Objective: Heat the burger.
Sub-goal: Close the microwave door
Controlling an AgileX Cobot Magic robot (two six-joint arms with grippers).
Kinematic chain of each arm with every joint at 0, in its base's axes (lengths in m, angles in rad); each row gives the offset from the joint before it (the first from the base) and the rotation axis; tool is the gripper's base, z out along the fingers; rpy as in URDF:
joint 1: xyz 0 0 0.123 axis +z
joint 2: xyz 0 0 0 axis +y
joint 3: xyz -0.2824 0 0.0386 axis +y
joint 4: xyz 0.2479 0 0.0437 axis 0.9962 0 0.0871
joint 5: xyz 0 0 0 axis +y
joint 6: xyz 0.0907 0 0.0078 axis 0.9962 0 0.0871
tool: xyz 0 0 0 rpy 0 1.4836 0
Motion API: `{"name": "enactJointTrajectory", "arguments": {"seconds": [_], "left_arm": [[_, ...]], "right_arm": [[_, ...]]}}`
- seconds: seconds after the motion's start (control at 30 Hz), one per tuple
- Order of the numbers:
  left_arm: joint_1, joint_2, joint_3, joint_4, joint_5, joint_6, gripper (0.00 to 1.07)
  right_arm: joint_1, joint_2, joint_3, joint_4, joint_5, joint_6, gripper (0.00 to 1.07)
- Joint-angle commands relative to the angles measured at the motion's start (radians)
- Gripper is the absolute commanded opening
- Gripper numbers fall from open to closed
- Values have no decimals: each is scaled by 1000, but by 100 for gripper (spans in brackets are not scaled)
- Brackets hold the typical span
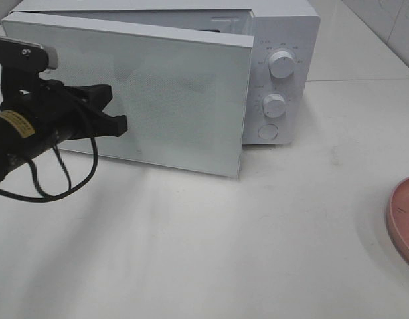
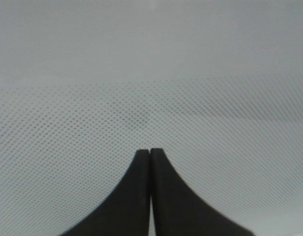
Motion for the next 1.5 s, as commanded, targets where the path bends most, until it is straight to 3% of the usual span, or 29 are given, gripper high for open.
{"name": "enactJointTrajectory", "arguments": {"seconds": [0.03, 0.27, 0.6, 0.63, 0.93, 1.07, 1.23, 1.5], "left_arm": [[-35, 19, -48, -66, 29, 36, 0], [-124, 94, -204, -205, 83, 119, 0], [-188, 182, -370, -274, 134, 158, 0], [-199, 201, -407, -301, 142, 186, 0], [-204, 257, -534, -357, 200, 218, 0], [-203, 297, -605, -382, 235, 271, 0], [-204, 294, -616, -371, 261, 275, 0], [-227, 225, -615, -373, 492, 283, 0]], "right_arm": [[-8, -29, 3, -2, -10, -17, 76], [-8, -29, 3, -2, -10, -17, 76], [-8, -29, 3, -2, -10, -17, 76], [-8, -29, 3, -2, -10, -17, 76], [-8, -29, 3, -2, -10, -17, 76], [-8, -29, 3, -2, -10, -17, 76], [-8, -29, 3, -2, -10, -17, 76], [-8, -29, 3, -2, -10, -17, 76]]}}
